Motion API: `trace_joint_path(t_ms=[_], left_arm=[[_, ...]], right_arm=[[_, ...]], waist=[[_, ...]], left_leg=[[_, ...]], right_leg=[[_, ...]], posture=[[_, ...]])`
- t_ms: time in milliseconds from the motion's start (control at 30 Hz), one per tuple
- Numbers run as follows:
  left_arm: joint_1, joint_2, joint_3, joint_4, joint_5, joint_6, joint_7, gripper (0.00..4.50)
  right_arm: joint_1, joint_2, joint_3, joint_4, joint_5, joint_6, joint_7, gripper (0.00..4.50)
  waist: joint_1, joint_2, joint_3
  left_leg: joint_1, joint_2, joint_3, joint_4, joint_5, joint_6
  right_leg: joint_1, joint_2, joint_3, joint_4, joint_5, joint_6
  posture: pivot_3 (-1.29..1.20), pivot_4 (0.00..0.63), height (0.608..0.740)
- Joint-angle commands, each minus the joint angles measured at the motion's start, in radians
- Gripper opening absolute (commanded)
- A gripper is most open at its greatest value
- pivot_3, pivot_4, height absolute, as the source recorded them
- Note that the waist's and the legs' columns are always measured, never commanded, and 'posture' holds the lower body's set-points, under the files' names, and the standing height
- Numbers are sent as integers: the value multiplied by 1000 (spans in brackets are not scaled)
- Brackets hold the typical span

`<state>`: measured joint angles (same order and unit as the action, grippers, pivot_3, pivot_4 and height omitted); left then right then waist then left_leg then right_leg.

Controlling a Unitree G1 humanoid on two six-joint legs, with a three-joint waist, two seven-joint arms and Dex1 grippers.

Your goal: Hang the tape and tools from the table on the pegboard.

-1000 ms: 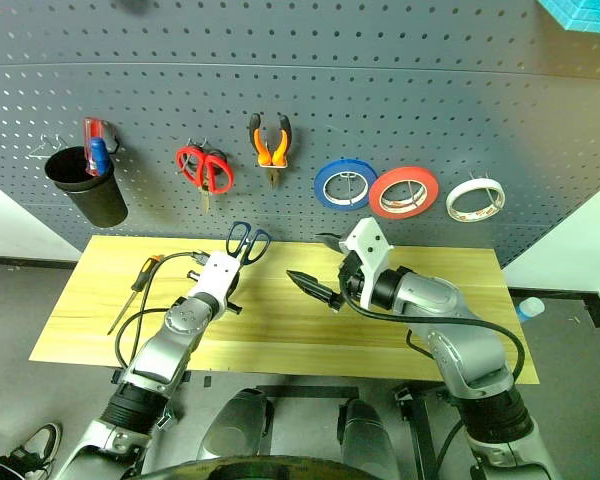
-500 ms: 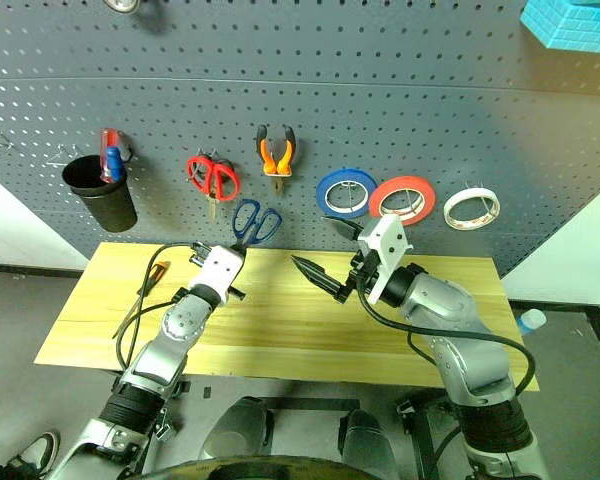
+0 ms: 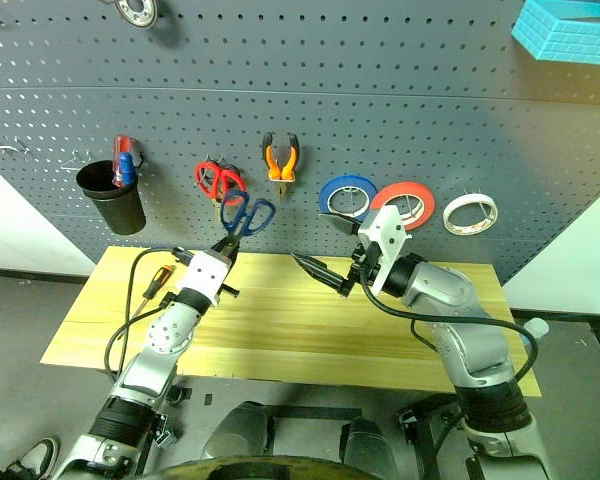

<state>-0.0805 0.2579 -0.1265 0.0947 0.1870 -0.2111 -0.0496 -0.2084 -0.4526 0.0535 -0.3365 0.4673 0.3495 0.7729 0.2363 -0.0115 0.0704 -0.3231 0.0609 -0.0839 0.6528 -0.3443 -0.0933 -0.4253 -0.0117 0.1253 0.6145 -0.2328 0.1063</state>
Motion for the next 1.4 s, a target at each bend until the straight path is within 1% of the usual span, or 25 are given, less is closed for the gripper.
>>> trace_joint_path(t_ms=[33,200,700,1400], left_arm=[[-8,-9,54,-85,-10,-24,32,554],[-26,-10,101,-104,-21,-24,44,554],[-79,-25,132,-47,-58,40,5,554],[-152,-20,123,59,-75,50,-53,554]], right_arm=[[-23,-5,-13,-3,-1,-29,15,4500],[-27,0,-10,7,-8,-34,24,4500],[-10,-3,-13,-11,-10,-21,14,4500],[-5,-4,-6,-19,-13,-9,-1,4500]], waist=[[2,0,0],[1,0,-2],[0,0,-11],[0,0,-16]], left_leg=[[0,0,0,0,0,0],[1,0,0,0,0,0],[2,0,0,0,0,0],[3,0,0,1,0,0]], right_leg=[[1,0,0,0,0,0],[2,0,0,0,0,0],[2,0,0,1,0,1],[3,0,0,2,0,1]], posture=[[411,0,720],[412,0,720],[399,0,720],[397,0,720]])
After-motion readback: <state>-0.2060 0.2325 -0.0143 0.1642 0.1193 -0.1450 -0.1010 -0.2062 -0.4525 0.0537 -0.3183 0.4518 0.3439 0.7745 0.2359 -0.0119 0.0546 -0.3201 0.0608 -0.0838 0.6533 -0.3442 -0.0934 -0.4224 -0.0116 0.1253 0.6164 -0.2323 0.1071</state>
